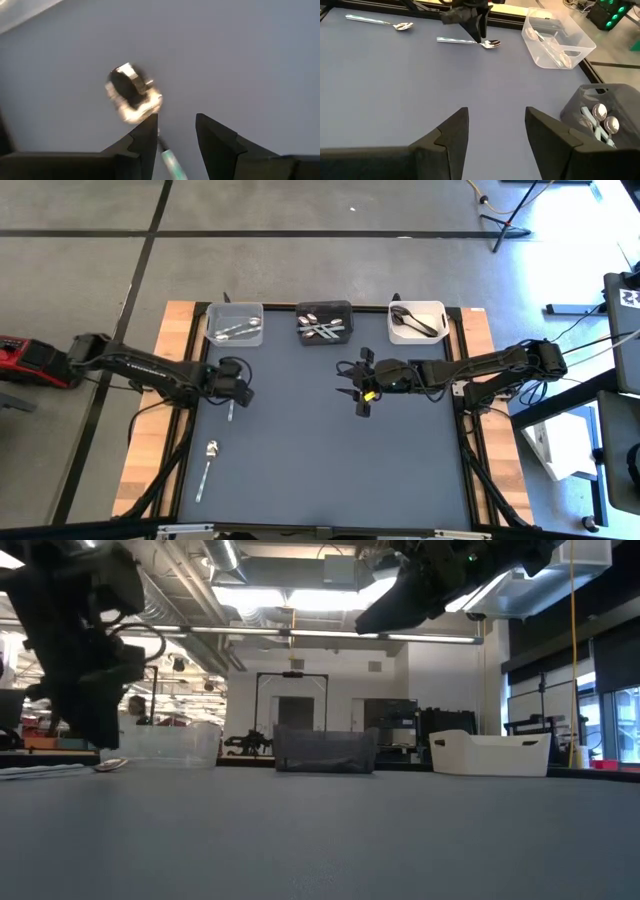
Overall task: Sort silverware by color (type)
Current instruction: Put the green spoon into the transparent bin
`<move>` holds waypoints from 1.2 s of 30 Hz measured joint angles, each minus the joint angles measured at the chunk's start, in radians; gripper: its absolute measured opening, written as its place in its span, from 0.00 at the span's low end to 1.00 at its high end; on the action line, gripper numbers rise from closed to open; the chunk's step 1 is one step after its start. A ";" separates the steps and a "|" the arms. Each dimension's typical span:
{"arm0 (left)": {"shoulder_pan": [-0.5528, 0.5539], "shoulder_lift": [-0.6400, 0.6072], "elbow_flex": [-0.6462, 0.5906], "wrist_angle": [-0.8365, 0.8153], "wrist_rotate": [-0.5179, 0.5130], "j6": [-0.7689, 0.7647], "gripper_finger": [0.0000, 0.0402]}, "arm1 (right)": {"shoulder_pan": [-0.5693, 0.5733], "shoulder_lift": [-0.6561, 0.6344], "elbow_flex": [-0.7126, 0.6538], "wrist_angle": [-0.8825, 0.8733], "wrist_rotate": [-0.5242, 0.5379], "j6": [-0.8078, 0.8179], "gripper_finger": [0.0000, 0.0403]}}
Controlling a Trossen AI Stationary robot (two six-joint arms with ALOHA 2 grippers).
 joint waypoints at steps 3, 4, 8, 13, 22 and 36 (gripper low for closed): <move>0.001 0.031 0.000 -0.025 0.024 -0.033 0.32 | 0.000 0.000 0.000 0.009 0.000 -0.019 0.45; 0.001 0.042 0.000 -0.023 0.039 -0.034 0.32 | 0.000 0.000 0.000 0.010 0.000 -0.019 0.45; 0.001 0.097 0.000 -0.022 0.077 -0.041 0.32 | 0.000 0.000 0.000 0.012 0.000 -0.019 0.45; 0.001 0.147 0.000 -0.035 0.111 -0.048 0.32 | 0.000 0.000 0.000 0.012 0.000 -0.020 0.45; 0.001 0.165 0.000 0.004 0.130 0.026 0.31 | 0.000 0.000 0.000 0.012 0.000 -0.027 0.45; 0.000 0.165 0.000 0.046 0.137 0.139 0.02 | 0.000 0.000 0.000 0.009 -0.001 -0.022 0.45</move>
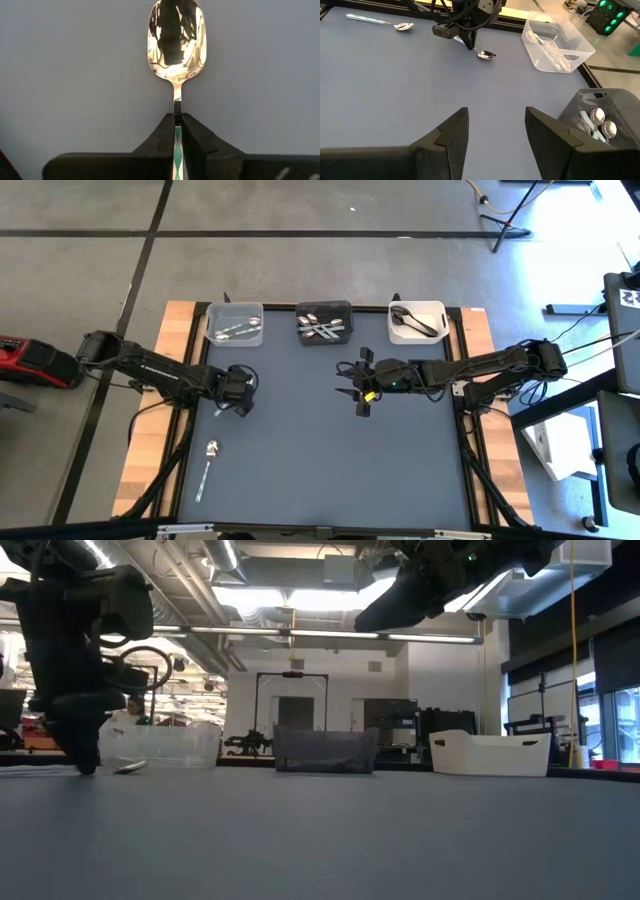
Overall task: Sort silverware by color (type)
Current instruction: Put the green spoon into the transparent bin
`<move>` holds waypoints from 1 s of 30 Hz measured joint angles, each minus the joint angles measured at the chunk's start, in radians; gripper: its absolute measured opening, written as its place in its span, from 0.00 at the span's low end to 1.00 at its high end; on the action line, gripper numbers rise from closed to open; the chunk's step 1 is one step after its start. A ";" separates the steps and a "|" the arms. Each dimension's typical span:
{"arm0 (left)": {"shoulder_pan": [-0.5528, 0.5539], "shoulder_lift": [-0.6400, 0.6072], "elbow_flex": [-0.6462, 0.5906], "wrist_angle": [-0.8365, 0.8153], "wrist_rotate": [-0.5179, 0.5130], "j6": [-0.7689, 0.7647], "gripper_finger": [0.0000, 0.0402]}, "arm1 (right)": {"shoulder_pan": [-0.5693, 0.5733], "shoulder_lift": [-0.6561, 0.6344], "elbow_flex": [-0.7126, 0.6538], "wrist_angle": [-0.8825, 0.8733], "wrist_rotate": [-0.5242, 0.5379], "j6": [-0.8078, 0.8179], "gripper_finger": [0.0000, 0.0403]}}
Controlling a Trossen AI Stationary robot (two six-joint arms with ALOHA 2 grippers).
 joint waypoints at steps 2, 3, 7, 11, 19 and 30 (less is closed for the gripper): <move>0.000 0.000 0.000 0.001 -0.004 0.028 0.04 | 0.000 0.000 0.000 0.000 0.000 0.001 0.45; 0.000 -0.002 0.000 0.002 -0.006 0.045 0.05 | 0.000 0.000 0.000 -0.001 0.000 0.001 0.45; 0.001 -0.025 -0.002 0.027 -0.024 0.109 0.07 | 0.000 0.000 0.000 -0.004 0.000 0.002 0.45; 0.001 -0.061 0.027 0.020 -0.087 0.203 0.05 | 0.000 0.000 0.000 -0.003 0.000 0.002 0.45; 0.001 -0.139 0.162 0.014 -0.442 0.414 0.06 | 0.000 0.000 0.000 -0.008 0.000 0.003 0.45; 0.122 -0.148 0.172 0.022 -0.976 0.545 0.08 | 0.000 0.000 0.000 -0.048 0.000 0.083 0.45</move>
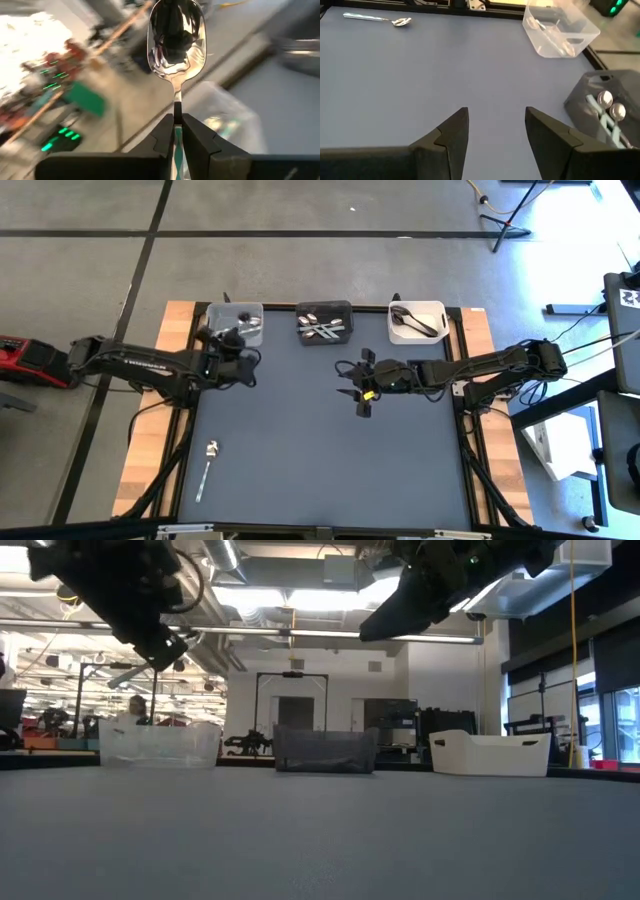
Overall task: Sort silverware by color (type)
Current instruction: Put the green spoon into the transparent bin
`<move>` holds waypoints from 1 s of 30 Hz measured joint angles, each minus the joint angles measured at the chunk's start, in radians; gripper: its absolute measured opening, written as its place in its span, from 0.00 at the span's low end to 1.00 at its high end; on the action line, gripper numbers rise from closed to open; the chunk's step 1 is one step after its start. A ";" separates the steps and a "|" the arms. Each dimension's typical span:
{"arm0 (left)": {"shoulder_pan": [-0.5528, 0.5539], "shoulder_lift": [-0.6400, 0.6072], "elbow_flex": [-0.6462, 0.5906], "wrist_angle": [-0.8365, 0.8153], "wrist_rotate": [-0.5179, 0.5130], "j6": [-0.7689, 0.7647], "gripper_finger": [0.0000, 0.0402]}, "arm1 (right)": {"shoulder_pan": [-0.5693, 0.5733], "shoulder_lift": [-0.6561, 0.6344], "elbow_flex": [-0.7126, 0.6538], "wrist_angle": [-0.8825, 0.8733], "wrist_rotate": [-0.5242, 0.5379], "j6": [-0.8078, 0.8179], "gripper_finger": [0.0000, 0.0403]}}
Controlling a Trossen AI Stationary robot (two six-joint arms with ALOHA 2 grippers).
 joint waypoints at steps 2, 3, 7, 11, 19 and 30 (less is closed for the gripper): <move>0.062 0.000 -0.006 0.002 -0.020 0.001 0.08 | 0.000 0.000 0.000 -0.012 0.000 0.009 0.45; 0.095 0.000 -0.011 0.002 -0.020 0.001 0.08 | 0.000 0.000 0.000 -0.020 0.000 0.018 0.45; 0.222 0.002 -0.037 0.050 -0.026 0.028 0.08 | 0.000 0.000 0.000 -0.045 0.000 0.054 0.45; 0.319 0.003 -0.086 0.271 0.028 0.217 0.08 | 0.000 0.000 0.000 -0.050 0.000 0.083 0.45; 0.513 0.003 -0.151 0.722 0.467 0.745 0.05 | 0.000 0.000 0.000 -0.048 0.000 0.083 0.45; 0.689 0.003 -0.152 0.640 0.654 0.759 0.09 | 0.000 0.000 0.000 -0.042 0.000 0.075 0.45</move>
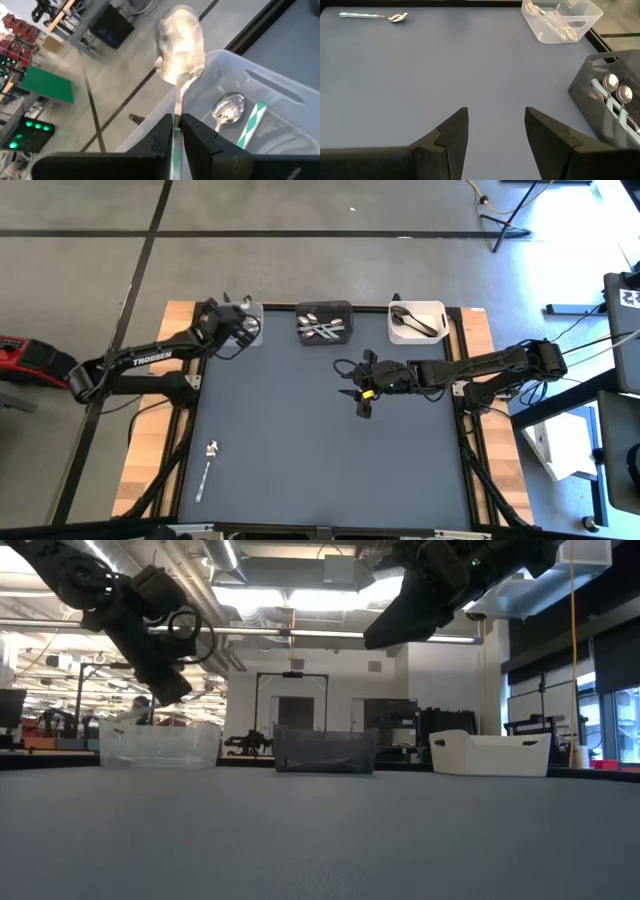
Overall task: Sort silverware by color (type)
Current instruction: Put the green spoon into the transparent bin
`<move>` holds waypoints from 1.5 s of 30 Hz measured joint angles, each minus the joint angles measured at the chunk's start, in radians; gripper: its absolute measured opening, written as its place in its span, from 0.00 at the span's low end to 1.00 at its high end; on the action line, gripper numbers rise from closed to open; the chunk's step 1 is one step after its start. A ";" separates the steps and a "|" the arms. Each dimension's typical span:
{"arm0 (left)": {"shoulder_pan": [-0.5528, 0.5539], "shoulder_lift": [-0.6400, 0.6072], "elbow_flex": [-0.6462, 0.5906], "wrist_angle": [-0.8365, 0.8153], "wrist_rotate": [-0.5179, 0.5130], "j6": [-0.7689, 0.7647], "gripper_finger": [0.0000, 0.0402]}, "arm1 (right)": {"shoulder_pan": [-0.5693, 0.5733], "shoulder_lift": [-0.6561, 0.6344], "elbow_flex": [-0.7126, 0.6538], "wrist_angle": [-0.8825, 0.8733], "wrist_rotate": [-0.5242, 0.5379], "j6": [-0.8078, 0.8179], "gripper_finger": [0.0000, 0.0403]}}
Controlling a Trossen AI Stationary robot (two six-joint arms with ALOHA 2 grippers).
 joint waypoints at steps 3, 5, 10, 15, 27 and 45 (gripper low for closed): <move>0.025 0.000 0.000 0.000 0.002 0.000 0.12 | 0.000 0.000 0.000 0.001 0.000 0.000 0.45; 0.038 0.000 0.000 -0.001 0.016 0.000 0.14 | 0.000 0.000 0.000 0.001 0.000 0.000 0.45; 0.039 0.000 0.000 -0.007 0.024 -0.058 0.22 | 0.000 0.000 0.000 0.003 0.000 -0.001 0.45; -0.028 0.000 0.000 -0.022 0.209 -0.145 0.25 | 0.000 0.000 0.000 0.017 0.000 -0.025 0.45; -0.468 0.000 0.040 -0.086 0.398 -0.378 0.24 | 0.003 0.000 0.000 0.083 -0.029 -0.103 0.45; -1.201 0.000 0.132 -0.375 0.300 -1.223 0.18 | 0.130 0.000 0.000 0.152 -0.201 -0.232 0.45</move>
